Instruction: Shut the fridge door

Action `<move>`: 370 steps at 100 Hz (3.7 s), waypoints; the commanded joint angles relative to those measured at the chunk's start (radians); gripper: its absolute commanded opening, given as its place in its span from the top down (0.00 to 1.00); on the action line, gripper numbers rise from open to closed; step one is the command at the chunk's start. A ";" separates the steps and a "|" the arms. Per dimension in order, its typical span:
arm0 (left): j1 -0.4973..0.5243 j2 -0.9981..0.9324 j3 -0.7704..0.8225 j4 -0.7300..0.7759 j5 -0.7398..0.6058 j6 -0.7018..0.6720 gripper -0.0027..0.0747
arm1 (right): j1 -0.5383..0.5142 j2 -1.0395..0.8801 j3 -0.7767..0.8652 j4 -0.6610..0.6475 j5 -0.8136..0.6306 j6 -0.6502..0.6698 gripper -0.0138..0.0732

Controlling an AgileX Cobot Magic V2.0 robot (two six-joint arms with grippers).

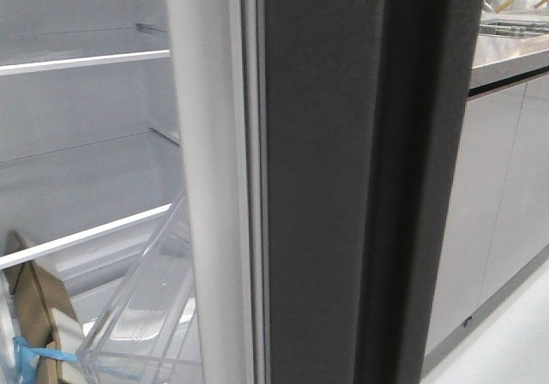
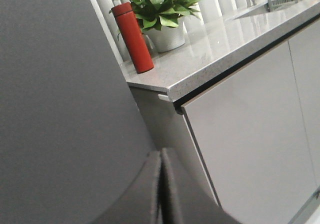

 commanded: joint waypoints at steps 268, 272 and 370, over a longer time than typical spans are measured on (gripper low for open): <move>-0.001 -0.011 0.035 -0.004 -0.074 -0.004 0.99 | -0.004 0.738 -1.287 0.456 0.925 0.257 0.89; -0.001 -0.011 0.035 -0.004 -0.074 -0.004 0.99 | -0.004 0.738 -1.303 0.453 0.907 0.257 0.89; -0.001 -0.011 0.035 -0.004 -0.074 -0.004 0.99 | -0.004 0.922 -1.378 0.592 0.861 0.053 0.89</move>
